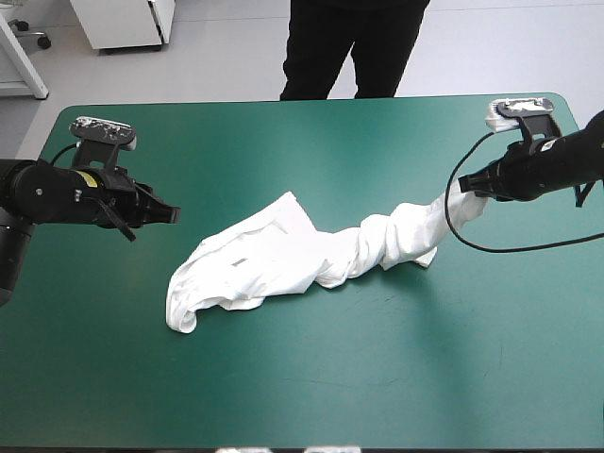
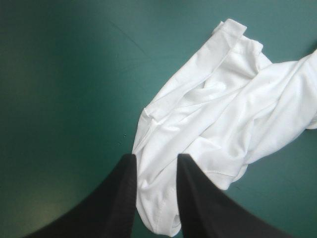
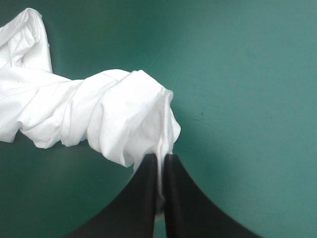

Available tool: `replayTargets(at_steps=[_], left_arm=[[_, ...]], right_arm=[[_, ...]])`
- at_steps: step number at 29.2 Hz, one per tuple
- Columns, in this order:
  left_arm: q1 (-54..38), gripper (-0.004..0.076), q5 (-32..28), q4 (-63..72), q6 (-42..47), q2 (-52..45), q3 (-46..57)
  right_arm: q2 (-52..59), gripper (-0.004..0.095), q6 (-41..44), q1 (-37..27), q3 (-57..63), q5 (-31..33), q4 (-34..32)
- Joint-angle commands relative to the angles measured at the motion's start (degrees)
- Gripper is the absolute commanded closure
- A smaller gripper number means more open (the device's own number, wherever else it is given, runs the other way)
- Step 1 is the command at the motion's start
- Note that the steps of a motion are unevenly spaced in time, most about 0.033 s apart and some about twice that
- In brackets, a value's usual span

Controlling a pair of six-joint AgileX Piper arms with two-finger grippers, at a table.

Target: Fold the cloth

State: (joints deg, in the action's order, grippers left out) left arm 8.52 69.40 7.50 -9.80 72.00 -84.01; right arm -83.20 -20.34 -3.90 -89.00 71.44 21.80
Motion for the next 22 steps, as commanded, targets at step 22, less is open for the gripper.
replayTargets(at_steps=[22], left_arm=[[2.1, 0.0445, 0.6, -16.5, 6.4, -2.0, 0.6]], right_arm=[[2.2, 0.0925, -0.8, 0.1, -1.7, 0.0, 1.7]])
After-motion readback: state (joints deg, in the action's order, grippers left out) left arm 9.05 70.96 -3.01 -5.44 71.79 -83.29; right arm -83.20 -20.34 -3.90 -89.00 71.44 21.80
